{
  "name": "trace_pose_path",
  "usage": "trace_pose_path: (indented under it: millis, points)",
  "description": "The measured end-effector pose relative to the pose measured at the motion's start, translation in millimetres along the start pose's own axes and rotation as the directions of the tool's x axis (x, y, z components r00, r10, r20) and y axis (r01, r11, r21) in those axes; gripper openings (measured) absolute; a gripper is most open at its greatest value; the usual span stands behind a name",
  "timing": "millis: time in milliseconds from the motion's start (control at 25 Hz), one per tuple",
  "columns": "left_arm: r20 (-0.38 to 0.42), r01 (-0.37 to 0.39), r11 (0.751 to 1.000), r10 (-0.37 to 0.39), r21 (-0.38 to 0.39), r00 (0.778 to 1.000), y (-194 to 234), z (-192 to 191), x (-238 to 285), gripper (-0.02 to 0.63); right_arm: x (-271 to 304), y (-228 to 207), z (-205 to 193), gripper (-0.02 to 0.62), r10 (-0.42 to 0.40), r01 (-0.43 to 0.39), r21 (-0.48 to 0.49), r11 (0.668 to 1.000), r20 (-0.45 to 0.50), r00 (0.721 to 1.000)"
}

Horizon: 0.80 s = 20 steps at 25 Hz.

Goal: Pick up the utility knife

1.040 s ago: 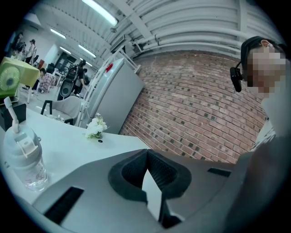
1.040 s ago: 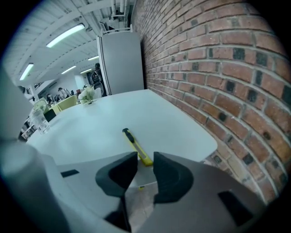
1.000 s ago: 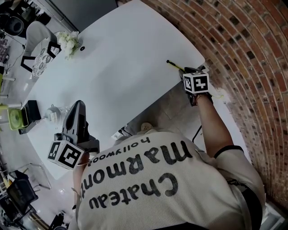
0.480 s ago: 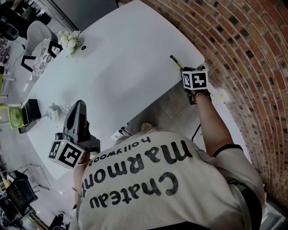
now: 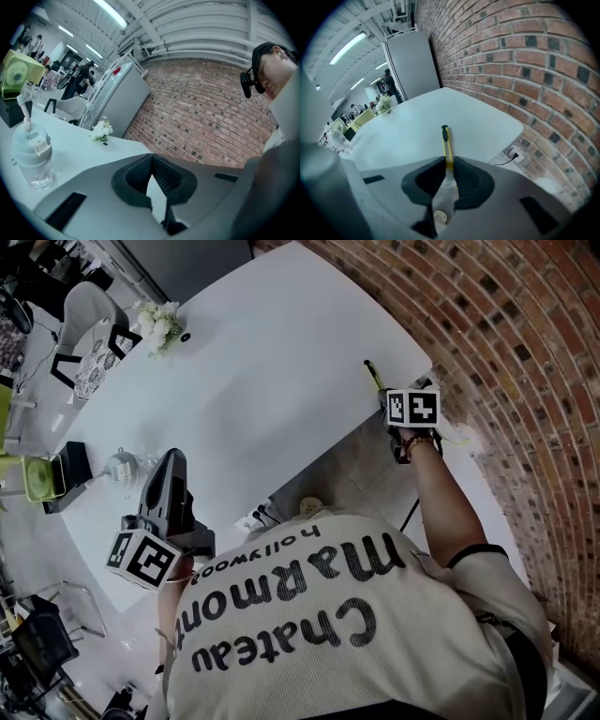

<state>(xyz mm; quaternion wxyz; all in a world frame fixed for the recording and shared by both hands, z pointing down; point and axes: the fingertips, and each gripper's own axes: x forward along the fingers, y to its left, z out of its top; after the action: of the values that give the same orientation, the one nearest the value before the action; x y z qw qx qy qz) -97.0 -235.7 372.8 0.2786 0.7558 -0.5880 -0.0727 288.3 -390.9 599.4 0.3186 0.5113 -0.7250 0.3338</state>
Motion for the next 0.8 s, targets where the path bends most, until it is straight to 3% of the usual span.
trace_pose_path:
  millis: [240, 480, 800]
  points:
    - [0.016, 0.025, 0.999, -0.025, -0.024, 1.0, 4.3, 0.2, -19.1, 0.002, -10.7, 31.4, -22.9, 0.054, 0.054, -0.054, 0.094, 0.994, 0.005, 0.999]
    - [0.001, 0.092, 0.995, -0.092, -0.043, 0.996, 12.0, 7.6, -39.2, 0.002, -23.1, 84.2, -53.4, 0.054, 0.116, -0.121, 0.245, 0.962, 0.032, 0.993]
    - [-0.032, 0.15, 0.988, -0.151, -0.022, 0.988, 42.1, 18.7, -75.5, 0.002, -40.3, 159.5, -77.3, 0.054, 0.12, -0.123, 0.257, 0.959, 0.027, 0.992]
